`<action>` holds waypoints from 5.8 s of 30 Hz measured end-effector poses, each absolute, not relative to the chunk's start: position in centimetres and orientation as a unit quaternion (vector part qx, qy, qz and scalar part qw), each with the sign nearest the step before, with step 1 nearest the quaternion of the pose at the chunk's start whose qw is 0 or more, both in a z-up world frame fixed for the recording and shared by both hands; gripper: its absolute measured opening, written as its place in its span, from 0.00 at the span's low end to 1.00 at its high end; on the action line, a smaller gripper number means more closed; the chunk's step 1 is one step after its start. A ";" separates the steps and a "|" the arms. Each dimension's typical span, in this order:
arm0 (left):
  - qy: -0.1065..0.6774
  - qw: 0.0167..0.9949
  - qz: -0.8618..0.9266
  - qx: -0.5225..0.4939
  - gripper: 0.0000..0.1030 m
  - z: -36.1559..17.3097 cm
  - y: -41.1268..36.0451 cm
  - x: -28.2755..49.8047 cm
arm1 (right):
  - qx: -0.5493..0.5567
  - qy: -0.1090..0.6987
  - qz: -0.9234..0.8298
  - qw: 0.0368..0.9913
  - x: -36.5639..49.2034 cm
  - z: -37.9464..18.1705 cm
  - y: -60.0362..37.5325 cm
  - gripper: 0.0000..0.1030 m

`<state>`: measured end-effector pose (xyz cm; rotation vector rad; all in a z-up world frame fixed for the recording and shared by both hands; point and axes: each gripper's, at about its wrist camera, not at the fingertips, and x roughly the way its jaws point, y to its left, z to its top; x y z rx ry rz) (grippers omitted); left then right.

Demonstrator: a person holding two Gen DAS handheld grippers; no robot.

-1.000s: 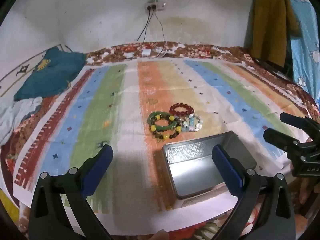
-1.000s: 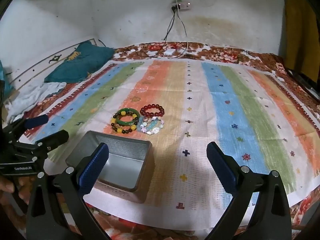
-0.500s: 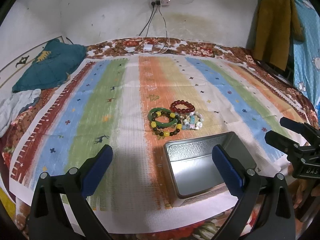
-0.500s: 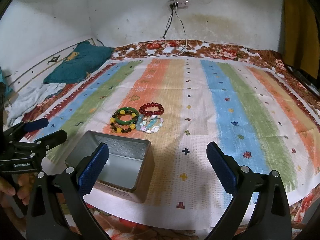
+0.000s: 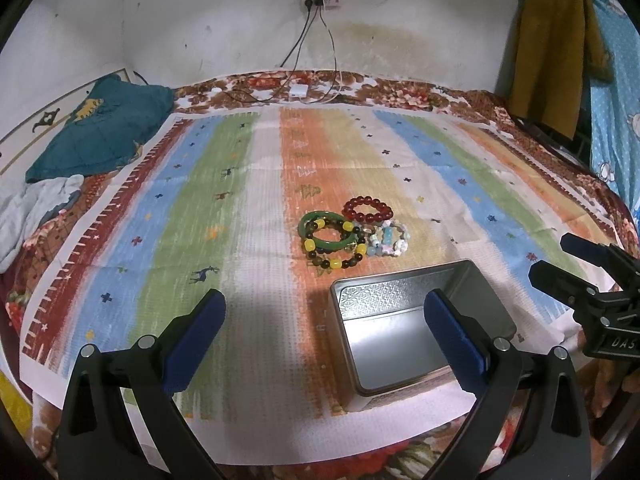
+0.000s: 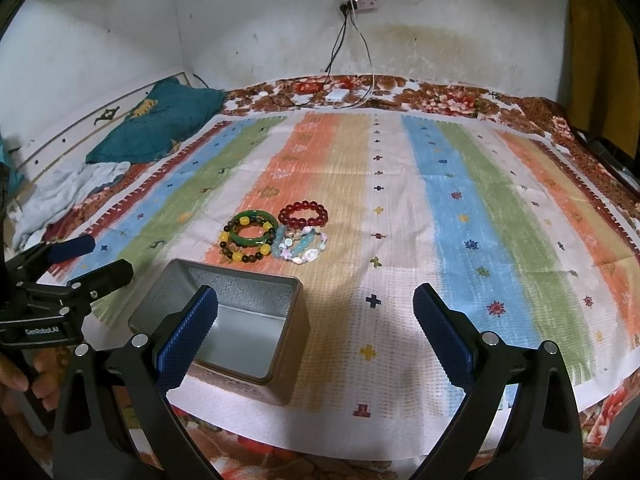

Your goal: Organize jewelry

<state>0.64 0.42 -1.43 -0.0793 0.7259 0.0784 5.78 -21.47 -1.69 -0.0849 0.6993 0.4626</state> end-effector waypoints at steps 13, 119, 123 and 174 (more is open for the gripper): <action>0.360 0.931 0.035 -0.038 0.95 -1.5 0.6 1.0 | -0.042 0.346 0.225 0.910 5.9 -1.8 -21.0 0.96; 0.544 0.836 -0.048 -0.056 0.11 -11.0 5.4 18.2 | 0.018 0.574 0.218 0.789 30.4 -11.6 -12.3 0.30; 0.545 0.834 -0.050 -0.061 0.11 -10.9 5.5 18.2 | 0.022 0.583 0.220 0.782 30.5 -12.0 -12.1 0.16; 0.425 0.901 -0.047 -0.063 0.10 0.5 2.3 11.4 | -0.080 0.421 0.292 0.855 16.1 1.1 -13.8 0.14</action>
